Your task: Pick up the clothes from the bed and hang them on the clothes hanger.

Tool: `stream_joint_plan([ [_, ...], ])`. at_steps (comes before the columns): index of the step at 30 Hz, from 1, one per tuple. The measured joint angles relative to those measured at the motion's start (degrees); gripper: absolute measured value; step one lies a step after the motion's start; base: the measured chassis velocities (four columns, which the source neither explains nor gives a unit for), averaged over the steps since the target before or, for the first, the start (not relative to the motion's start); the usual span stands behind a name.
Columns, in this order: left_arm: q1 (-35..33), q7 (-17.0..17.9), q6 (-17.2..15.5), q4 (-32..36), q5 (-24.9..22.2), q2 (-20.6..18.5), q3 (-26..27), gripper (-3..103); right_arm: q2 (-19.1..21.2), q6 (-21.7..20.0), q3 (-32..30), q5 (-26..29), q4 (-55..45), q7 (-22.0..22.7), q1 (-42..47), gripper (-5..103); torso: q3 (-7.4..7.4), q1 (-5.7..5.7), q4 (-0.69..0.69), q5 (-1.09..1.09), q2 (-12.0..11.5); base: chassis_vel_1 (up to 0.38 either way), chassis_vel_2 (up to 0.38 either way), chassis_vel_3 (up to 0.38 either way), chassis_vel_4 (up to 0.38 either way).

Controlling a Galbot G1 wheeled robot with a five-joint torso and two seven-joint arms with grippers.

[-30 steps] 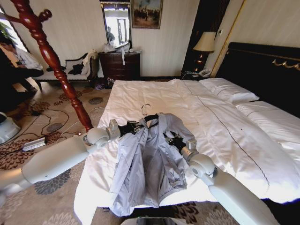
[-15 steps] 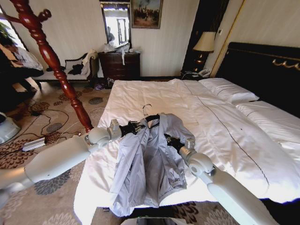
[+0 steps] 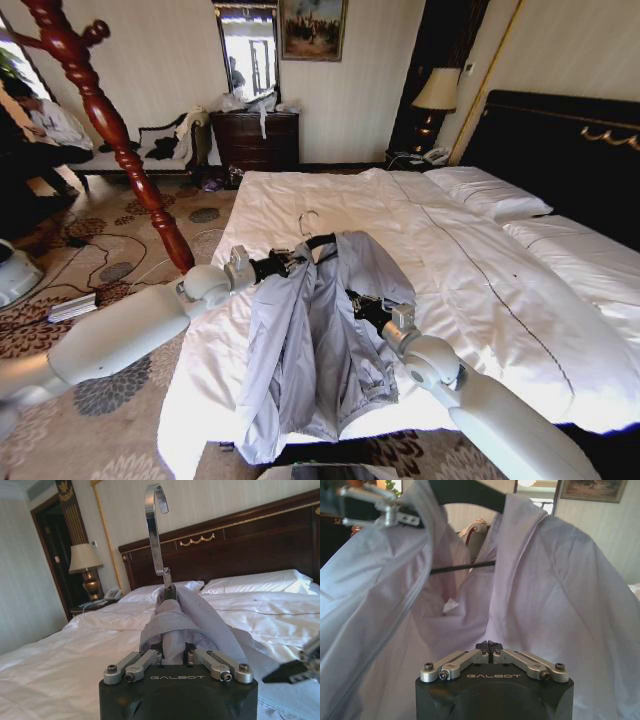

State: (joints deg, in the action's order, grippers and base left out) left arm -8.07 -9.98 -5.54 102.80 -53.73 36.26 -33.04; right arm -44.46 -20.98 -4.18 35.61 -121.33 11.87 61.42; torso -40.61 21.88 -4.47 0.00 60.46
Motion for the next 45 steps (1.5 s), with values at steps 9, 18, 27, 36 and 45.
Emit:
stream_joint_plan([
  [9, 0.24, 0.55, -0.47, 1.99, -0.82, -0.94, 0.19, 15, -0.55, 0.39, -0.78, 1.07, -0.07, 1.18, -0.56, 0, 0.00, 0.00, 0.00, 0.00, 0.00, 0.000, 0.000, 0.000, 0.000],
  [18, -0.61, 0.45, -0.51, 3.26, -0.67, -1.96, -0.04, 15, -1.09, 0.69, -2.45, 9.63, 0.42, 4.31, -2.96, 32, 0.00, 0.00, 0.00, 0.00, 0.00, 0.000, 0.000, 0.000, 0.000],
  [27, -0.55, -0.50, -0.69, 3.98, -1.00, -2.13, -0.29, 15, -1.55, 0.21, -2.45, 10.26, 1.86, 4.99, -3.26, 59, 0.00, 0.00, 0.00, 0.00, 0.00, 0.000, 0.000, 0.000, 0.000],
  [36, -0.49, -0.58, -0.82, 4.76, -1.48, -2.35, -1.10, 15, -2.25, -0.24, -1.92, 13.89, 2.70, 5.37, -5.03, 86, 0.00, 0.00, 0.00, 0.00, 0.00, 0.000, 0.000, 0.000, 0.000],
  [45, -0.93, -0.53, -0.80, 5.52, -1.38, -2.81, -1.31, 15, -2.90, -0.30, -1.22, 15.48, 3.03, 5.16, -5.84, 48, 0.00, 0.00, 0.01, -0.01, 0.00, 0.000, 0.000, 0.000, 0.000],
])
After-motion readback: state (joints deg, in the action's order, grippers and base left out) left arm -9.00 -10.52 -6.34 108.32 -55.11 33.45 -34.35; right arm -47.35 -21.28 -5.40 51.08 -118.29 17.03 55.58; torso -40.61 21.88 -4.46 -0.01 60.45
